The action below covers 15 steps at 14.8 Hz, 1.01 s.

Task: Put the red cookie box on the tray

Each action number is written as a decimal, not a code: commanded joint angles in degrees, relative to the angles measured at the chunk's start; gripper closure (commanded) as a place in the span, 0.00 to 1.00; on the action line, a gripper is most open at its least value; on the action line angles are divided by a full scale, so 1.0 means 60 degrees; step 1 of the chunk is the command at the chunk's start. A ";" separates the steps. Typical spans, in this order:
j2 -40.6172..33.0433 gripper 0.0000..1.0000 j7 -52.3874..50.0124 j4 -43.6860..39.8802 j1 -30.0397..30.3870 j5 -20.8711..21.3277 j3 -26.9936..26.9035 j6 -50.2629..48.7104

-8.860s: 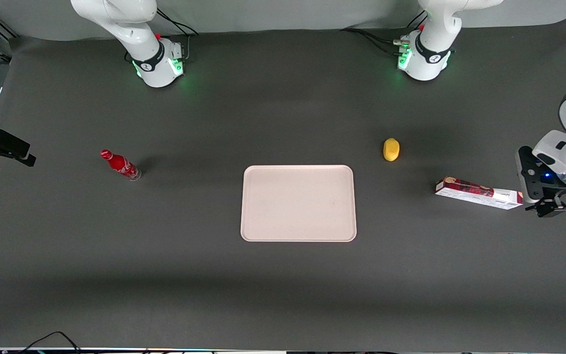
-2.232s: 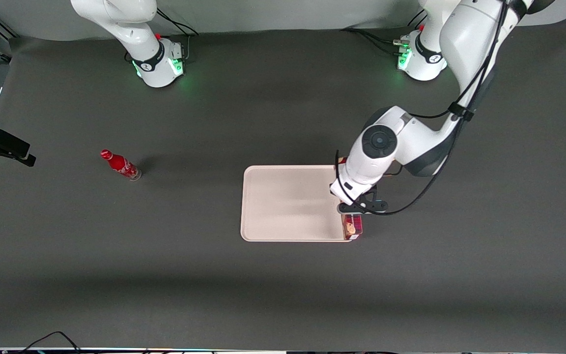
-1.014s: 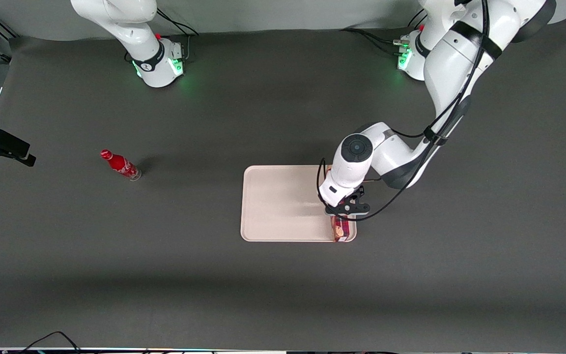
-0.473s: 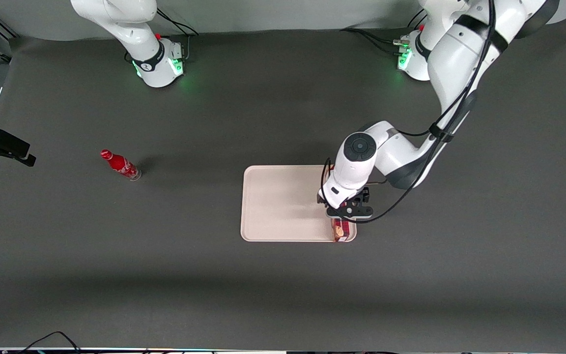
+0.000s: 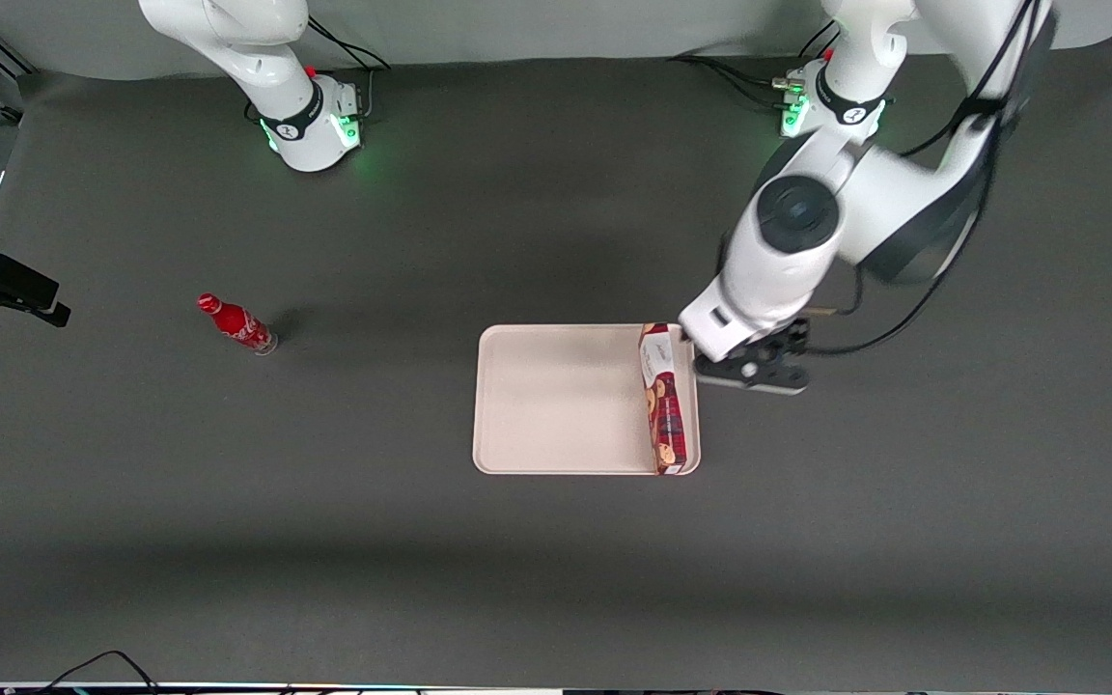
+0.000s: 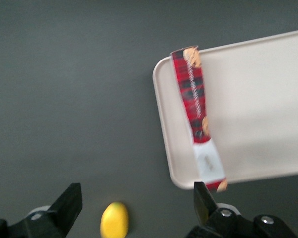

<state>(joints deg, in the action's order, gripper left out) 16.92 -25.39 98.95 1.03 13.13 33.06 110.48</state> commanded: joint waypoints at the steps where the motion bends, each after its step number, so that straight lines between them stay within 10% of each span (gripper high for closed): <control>1: -0.2113 0.00 0.3048 0.0471 0.0063 -0.1365 -0.1622 -0.1549; 7: -0.3113 0.00 0.5752 0.0471 0.0019 -0.1778 -0.4657 -0.2330; 15: -0.3040 0.00 0.5579 0.0134 0.0063 -0.1894 -0.4924 -0.2359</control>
<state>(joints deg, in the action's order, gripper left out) -0.48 8.92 100.08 1.83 3.08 3.76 96.82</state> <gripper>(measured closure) 0.000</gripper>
